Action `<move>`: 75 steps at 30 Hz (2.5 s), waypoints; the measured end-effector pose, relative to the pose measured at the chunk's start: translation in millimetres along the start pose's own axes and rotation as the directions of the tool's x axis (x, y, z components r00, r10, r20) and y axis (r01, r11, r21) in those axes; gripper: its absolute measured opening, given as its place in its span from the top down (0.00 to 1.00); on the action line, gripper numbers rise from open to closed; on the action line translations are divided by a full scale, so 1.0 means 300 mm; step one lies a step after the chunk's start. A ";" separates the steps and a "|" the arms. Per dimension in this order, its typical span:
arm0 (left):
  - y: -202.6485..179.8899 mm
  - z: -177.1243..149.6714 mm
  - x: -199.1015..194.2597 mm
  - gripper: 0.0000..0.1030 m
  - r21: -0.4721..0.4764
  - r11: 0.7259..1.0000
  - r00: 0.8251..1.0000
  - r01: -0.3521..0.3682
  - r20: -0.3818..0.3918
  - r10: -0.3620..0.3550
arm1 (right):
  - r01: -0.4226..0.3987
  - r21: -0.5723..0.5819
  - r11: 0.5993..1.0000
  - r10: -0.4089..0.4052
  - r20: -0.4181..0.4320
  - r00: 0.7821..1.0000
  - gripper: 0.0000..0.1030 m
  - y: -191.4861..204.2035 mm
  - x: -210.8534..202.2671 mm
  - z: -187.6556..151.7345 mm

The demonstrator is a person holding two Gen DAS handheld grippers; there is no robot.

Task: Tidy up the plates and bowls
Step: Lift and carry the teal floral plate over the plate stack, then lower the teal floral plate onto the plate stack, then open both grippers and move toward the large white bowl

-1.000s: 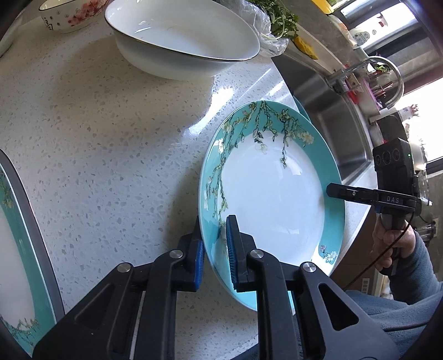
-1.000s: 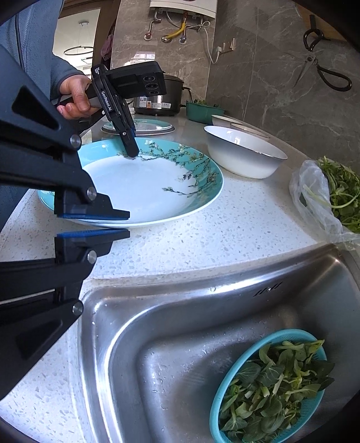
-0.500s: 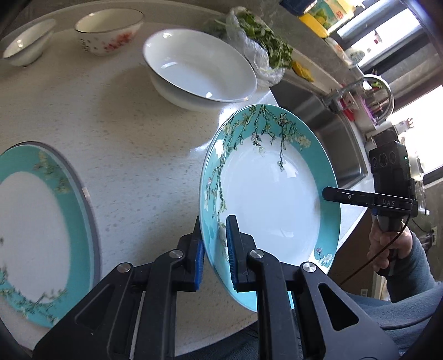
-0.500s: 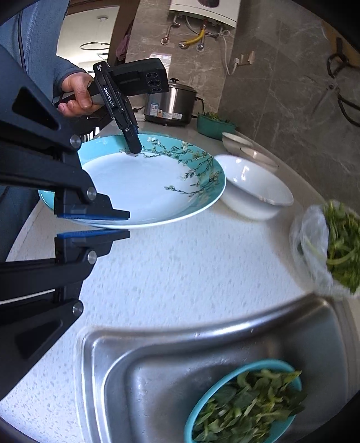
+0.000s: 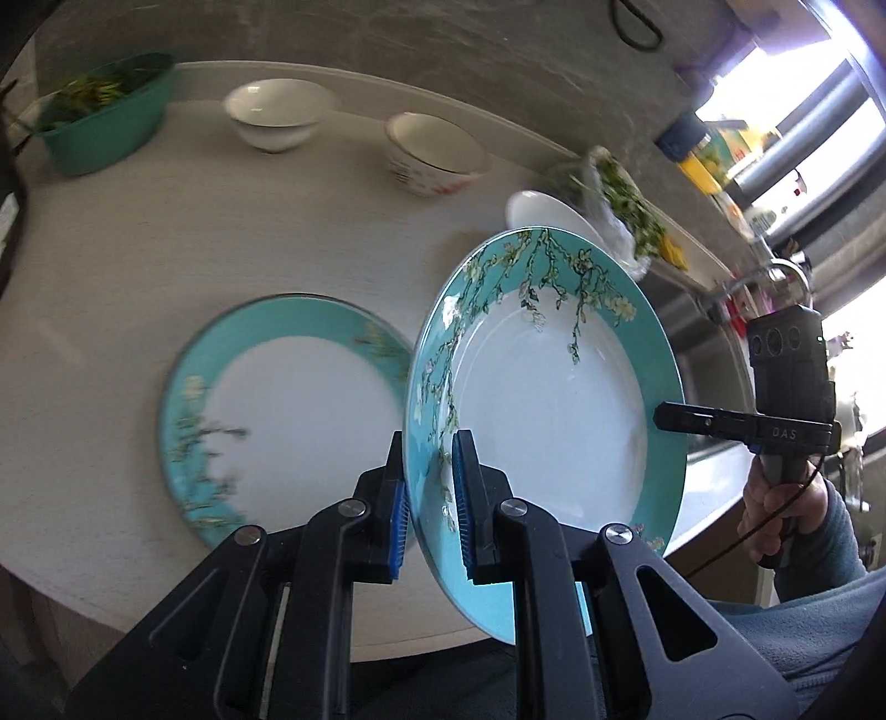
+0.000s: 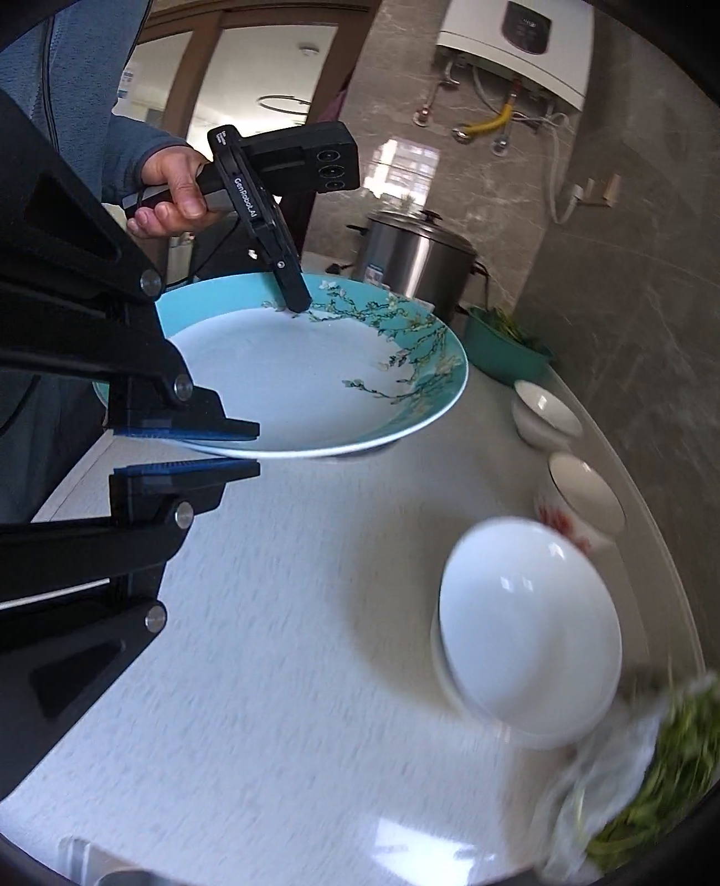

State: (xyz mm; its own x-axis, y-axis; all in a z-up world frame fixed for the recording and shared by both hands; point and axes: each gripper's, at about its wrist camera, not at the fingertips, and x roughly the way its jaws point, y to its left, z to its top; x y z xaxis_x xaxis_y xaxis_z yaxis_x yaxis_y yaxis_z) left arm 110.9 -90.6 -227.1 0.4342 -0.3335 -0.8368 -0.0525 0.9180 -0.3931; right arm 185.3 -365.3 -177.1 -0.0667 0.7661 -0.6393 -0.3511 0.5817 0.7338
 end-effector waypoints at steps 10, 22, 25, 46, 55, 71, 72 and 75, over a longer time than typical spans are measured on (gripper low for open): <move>0.374 0.003 -0.040 0.87 -0.081 0.996 0.999 -0.049 0.001 0.050 | 0.003 -0.041 0.999 -0.006 -0.080 0.997 0.90 0.129 0.281 0.090; 0.561 0.017 0.091 0.83 -0.053 0.995 0.995 -0.086 -0.062 0.083 | 0.104 -0.029 0.994 -0.106 -0.115 0.988 0.90 0.134 0.421 0.114; 0.573 0.016 0.114 0.82 -0.027 0.995 0.993 -0.100 -0.066 0.098 | 0.127 -0.020 0.992 -0.128 -0.116 0.985 0.90 0.127 0.438 0.111; 0.504 0.030 0.173 0.81 0.040 0.987 0.986 -0.155 -0.061 0.158 | 0.277 -0.035 0.960 -0.279 -0.089 0.956 0.89 0.153 0.486 0.079; 0.544 0.031 0.156 0.37 0.022 0.988 0.986 -0.154 -0.059 0.155 | 0.325 -0.052 0.944 -0.327 -0.043 0.944 0.77 0.186 0.497 0.059; 0.499 0.246 -0.001 0.12 0.045 0.999 0.998 -0.027 0.055 0.025 | 0.303 0.179 0.936 -0.337 0.204 0.919 0.35 0.135 0.215 0.027; 0.469 0.262 0.000 0.12 0.054 0.999 0.998 -0.009 0.060 0.005 | 0.312 0.196 0.929 -0.352 0.218 0.910 0.35 0.124 0.179 0.019; 0.329 0.327 0.028 0.12 0.086 0.993 0.995 0.085 0.053 -0.090 | 0.332 0.250 0.910 -0.395 0.274 0.877 0.35 0.072 0.037 0.009</move>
State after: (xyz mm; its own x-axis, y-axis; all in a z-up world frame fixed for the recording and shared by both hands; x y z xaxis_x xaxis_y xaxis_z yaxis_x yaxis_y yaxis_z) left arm 197.5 18.4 -235.6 0.4845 -0.4027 -0.7766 0.0619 0.9013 -0.4287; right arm 179.5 -343.6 -167.9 0.3357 0.5169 -0.7875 -0.1079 0.8516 0.5130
